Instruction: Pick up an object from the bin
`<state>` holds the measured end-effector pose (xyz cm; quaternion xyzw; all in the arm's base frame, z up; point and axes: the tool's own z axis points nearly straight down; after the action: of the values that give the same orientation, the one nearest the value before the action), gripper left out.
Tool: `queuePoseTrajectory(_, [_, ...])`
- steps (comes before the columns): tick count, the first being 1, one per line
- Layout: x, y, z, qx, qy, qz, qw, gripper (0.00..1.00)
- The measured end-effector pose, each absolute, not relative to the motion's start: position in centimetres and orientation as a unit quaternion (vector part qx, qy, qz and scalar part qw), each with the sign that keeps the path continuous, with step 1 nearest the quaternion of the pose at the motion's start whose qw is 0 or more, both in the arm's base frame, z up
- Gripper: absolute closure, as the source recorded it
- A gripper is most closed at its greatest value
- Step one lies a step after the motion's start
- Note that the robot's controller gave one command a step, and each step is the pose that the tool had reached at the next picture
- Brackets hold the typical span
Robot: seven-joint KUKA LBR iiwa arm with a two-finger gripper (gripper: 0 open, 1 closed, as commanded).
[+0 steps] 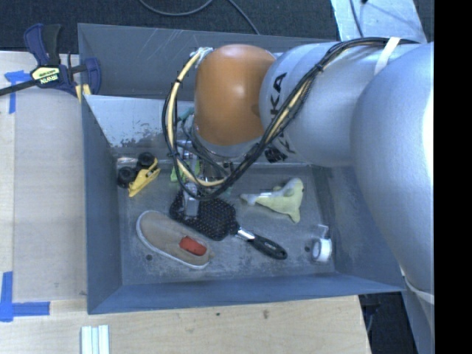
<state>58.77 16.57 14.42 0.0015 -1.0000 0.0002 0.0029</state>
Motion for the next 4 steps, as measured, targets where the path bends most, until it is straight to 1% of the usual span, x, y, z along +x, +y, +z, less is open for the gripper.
queuePoseTrajectory(1, [58.9, 16.5, 14.7, 0.001, -1.0, 0.0, 0.001, 0.0])
queuePoseTrajectory(2, [59.6, 18.1, 15.9, 0.028, -1.0, 0.001, 0.002, 0.0])
queuePoseTrajectory(3, [59.3, 17.1, 13.2, 0.023, -1.0, -0.002, -0.004, 0.0])
queuePoseTrajectory(4, [59.2, 14.7, 10.3, -0.088, -0.996, 0.001, 0.002, 0.0])
